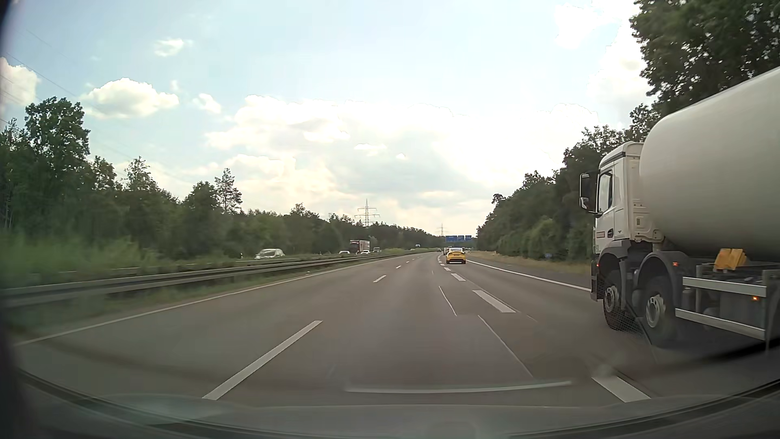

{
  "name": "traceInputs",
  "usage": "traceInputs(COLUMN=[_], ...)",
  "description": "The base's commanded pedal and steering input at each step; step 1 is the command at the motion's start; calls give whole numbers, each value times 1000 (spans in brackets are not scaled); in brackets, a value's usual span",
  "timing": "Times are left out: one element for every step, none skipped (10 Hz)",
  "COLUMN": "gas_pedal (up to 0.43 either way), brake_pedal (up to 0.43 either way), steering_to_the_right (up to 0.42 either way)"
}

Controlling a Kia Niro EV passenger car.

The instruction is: Follow the waypoints while adhering to traffic rules and regulations

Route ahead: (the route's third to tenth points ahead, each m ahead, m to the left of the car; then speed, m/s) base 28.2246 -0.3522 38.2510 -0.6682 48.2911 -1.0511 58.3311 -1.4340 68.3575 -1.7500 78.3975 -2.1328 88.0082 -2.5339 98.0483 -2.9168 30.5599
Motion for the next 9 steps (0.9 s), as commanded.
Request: traceInputs(gas_pedal=[157, 157, 157, 157, 157, 157, 157, 157, 157], brake_pedal=[30, 30, 30, 30, 30, 30, 30, 30, 30], steering_to_the_right=[2, 2, 3, 3, 4, 4, 5, 6, 7])
